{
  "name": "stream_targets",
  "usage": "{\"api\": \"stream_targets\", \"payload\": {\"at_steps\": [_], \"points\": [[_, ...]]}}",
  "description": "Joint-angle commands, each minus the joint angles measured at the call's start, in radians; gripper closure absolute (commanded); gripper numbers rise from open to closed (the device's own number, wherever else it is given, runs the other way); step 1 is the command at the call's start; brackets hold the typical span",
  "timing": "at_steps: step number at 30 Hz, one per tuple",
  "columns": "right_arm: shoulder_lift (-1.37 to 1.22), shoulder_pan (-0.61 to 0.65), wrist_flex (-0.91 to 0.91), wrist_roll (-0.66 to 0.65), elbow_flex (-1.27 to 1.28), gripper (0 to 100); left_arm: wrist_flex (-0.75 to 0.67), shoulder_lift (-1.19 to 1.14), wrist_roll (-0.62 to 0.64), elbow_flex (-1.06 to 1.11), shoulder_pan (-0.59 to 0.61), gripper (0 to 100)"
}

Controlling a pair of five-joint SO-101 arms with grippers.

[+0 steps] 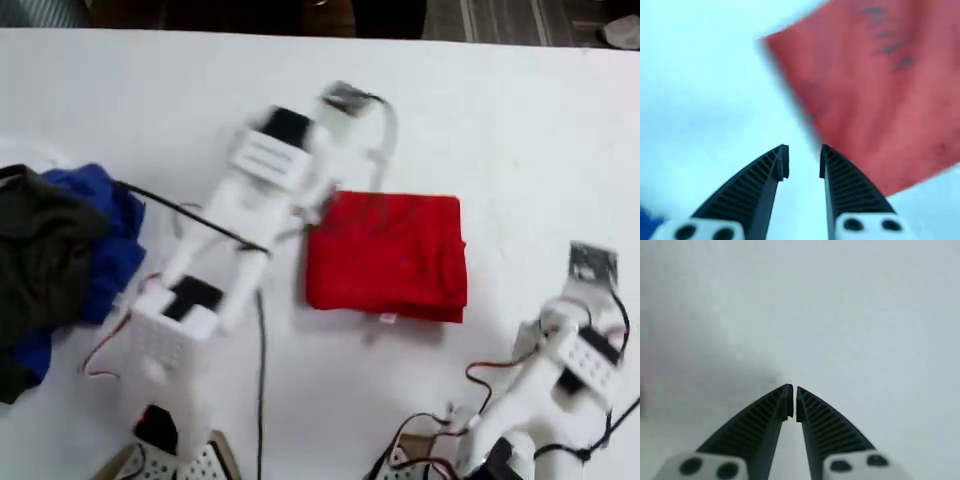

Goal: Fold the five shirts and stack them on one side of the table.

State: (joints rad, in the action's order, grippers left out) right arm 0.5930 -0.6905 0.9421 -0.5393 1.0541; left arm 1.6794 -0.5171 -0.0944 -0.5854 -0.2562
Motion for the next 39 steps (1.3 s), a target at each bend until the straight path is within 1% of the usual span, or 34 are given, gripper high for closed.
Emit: {"api": "stream_targets", "payload": {"at_steps": [1,4,7,10,13,18,22,25,29,32,35,39], "points": [[0.027,0.179,0.229,0.066,-0.255,97.9,0.049,0.081,-0.074,-0.036,0.17,87],[0.025,0.344,0.344,0.115,-0.396,97.9,0.057,0.117,-0.081,-0.036,0.311,87],[0.025,0.515,0.409,0.133,-0.454,97.9,0.058,0.16,-0.101,-0.019,0.427,87],[0.025,0.657,0.43,0.13,-0.433,97.9,0.048,0.201,-0.13,0.094,0.493,87],[0.025,0.725,0.426,0.129,-0.384,97.9,-0.028,0.25,-0.135,0.268,0.548,87],[0.025,0.731,0.341,0.127,-0.241,97.9,-0.195,0.382,-0.138,0.584,0.609,87],[0.025,0.716,0.246,0.083,-0.12,97.9,-0.304,0.528,-0.167,0.811,0.611,87],[0.025,0.685,0.216,0.071,-0.075,97.9,-0.371,0.624,-0.169,0.949,0.611,87],[0.036,0.659,0.22,0.058,-0.077,97.9,-0.462,0.698,-0.169,1.118,0.611,87],[0.05,0.664,0.277,0.044,-0.12,97.9,-0.529,0.718,-0.166,1.211,0.611,87],[0.087,0.662,0.343,0.044,-0.227,97.9,-0.572,0.726,-0.164,1.262,0.611,87],[0.09,0.667,0.335,0.046,-0.315,97.9,-0.621,0.723,-0.164,1.308,0.611,87]]}}
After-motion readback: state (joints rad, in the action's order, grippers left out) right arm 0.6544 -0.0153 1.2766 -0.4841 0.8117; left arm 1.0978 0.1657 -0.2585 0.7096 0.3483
